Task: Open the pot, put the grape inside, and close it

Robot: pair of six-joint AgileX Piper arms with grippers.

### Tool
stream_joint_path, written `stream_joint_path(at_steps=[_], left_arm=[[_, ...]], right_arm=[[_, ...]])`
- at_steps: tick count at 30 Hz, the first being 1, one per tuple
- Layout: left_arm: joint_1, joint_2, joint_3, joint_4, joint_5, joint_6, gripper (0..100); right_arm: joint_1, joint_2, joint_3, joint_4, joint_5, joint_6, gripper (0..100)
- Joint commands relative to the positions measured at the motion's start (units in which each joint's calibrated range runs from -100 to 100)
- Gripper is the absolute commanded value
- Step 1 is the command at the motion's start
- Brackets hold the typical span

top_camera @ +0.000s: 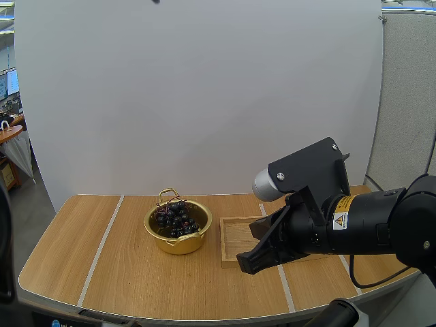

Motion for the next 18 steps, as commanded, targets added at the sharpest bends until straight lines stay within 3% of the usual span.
stream_joint_path(at_steps=[1,9,18], left_arm=[[0.07,0.63,0.11,-0.72,8.3,-0.38,0],[0.07,1.2,14.28,1.39,8.3,-2.09,0],[0.07,2.37,38.46,-5.75,8.3,3.33,0]], right_arm=[[0.01,-0.44,0.08,-0.01,-0.62,0.18,0],[0.01,-0.44,0.08,-0.01,-0.62,0.18,0],[0.01,-0.44,0.08,-0.01,-0.62,0.18,0]])
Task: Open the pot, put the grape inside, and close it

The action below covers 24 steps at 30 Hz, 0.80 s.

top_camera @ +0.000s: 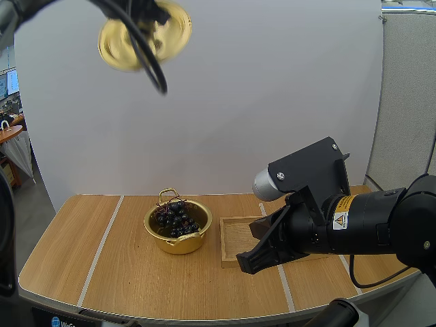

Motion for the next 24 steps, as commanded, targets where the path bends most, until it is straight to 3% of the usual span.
stream_joint_path(at_steps=[1,10,18,24], left_arm=[[0.07,1.06,5.91,-2.83,0.0,2.04,0],[0.07,7.0,19.3,-3.65,0.0,2.64,0],[0.07,15.16,26.62,-9.9,0.0,9.19,0],[0.07,20.97,29.01,-7.54,-6.34,10.13,0]], right_arm=[[0.01,-0.44,0.08,-0.01,-0.62,0.18,0],[0.01,-0.44,0.08,-0.01,-0.62,0.18,0],[0.01,-0.44,0.08,0.09,-0.62,0.18,0],[0.01,-0.44,0.08,0.09,-0.62,0.18,0]])
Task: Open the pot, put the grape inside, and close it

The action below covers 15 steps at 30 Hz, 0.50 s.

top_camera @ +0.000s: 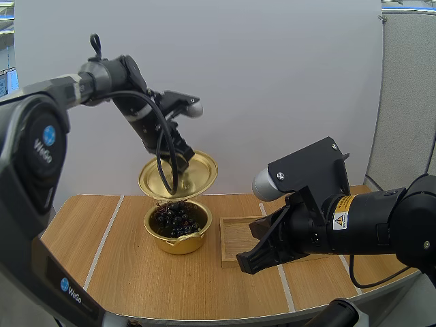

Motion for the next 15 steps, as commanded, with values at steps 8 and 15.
stream_joint_path(at_steps=[8,15], left_arm=[[0.07,8.57,1.01,0.58,-6.62,1.67,0],[0.07,12.27,1.01,0.58,-6.26,2.46,0]], right_arm=[[0.01,-0.44,0.08,-0.01,-0.62,0.18,0],[0.01,-0.44,0.08,-0.01,-0.62,0.18,0]])
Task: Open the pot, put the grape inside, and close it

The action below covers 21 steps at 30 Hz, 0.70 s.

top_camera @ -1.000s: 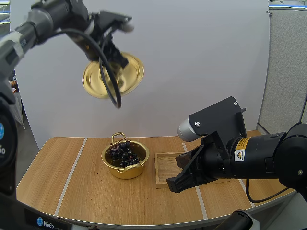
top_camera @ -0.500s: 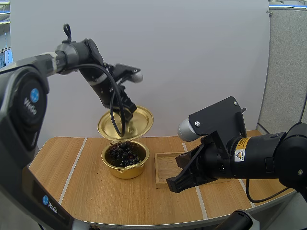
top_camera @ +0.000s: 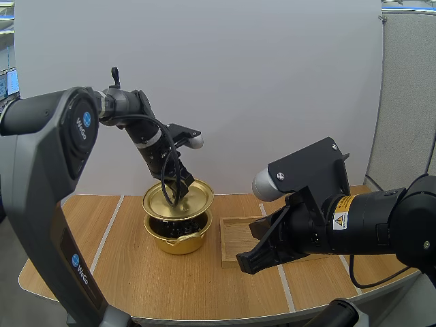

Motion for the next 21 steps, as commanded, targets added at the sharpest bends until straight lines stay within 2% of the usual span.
stream_joint_path(at_steps=[1,6,11,21], left_arm=[[0.07,2.63,0.03,-0.19,-0.57,0.72,0],[0.07,2.78,1.8,0.59,-0.63,1.39,0],[0.07,2.78,5.14,3.0,-6.6,1.69,0],[0.07,2.78,8.2,2.21,-10.79,3.45,0]], right_arm=[[0.01,-0.44,0.08,-0.01,-0.62,0.18,0],[0.01,-0.44,0.08,-0.01,-0.62,0.18,0],[0.01,-0.44,0.08,-0.01,-0.97,0.18,0],[0.01,-0.44,0.08,-0.01,-1.34,0.18,0]])
